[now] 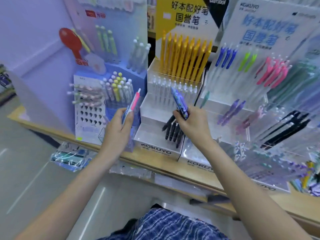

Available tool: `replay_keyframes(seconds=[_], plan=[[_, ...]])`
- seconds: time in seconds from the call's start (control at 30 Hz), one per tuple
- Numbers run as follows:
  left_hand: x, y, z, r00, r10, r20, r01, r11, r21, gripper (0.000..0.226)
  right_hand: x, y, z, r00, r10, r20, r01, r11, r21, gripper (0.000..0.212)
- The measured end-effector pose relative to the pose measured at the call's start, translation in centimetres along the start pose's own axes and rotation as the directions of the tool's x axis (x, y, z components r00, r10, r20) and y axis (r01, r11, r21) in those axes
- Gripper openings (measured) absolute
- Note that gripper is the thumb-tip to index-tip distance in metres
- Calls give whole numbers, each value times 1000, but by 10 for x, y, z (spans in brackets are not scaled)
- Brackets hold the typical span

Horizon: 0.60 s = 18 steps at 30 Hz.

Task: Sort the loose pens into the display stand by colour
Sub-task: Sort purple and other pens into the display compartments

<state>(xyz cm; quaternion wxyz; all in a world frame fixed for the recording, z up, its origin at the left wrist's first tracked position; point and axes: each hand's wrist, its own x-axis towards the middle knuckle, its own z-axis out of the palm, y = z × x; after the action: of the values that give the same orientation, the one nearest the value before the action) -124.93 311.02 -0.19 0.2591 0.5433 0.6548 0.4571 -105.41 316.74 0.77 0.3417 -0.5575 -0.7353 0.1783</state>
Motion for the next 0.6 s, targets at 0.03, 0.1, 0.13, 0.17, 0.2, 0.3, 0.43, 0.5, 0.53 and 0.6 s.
replay_keyframes(seconds=[0.03,0.1,0.13,0.17,0.2,0.3,0.43,0.5,0.53,0.6], plan=[[5,-2,0,1000,-10,17,10,1000,-6,16,3,0,6,1000,-6,27,7,999,-36,36],[13,-5,0,999,-20,50,20,1000,-10,17,6,2,16,997,26,69,-20,996,-89,32],[16,-6,0,998,-19,65,20,1000,-16,18,7,3,20,996,53,72,-46,994,-99,32],[21,-7,0,997,-16,82,18,1000,-23,19,8,3,23,995,79,67,-72,992,-105,34],[25,-8,0,995,-17,99,20,999,-28,22,9,3,25,993,99,59,-92,989,-114,35],[39,-14,-2,983,-24,182,32,999,-36,26,15,-2,28,988,152,32,-145,976,-161,32],[48,-17,-11,956,-6,293,25,998,-62,24,17,-9,32,971,239,30,-224,941,-254,29],[53,-18,-16,944,9,331,15,997,-70,17,11,-13,37,961,274,24,-255,920,-297,26],[56,-19,-17,939,14,344,13,997,-77,16,7,-14,41,954,300,16,-281,909,-309,23],[60,-20,-19,927,28,373,6,996,-91,16,3,-16,51,933,360,1,-337,874,-349,18]])
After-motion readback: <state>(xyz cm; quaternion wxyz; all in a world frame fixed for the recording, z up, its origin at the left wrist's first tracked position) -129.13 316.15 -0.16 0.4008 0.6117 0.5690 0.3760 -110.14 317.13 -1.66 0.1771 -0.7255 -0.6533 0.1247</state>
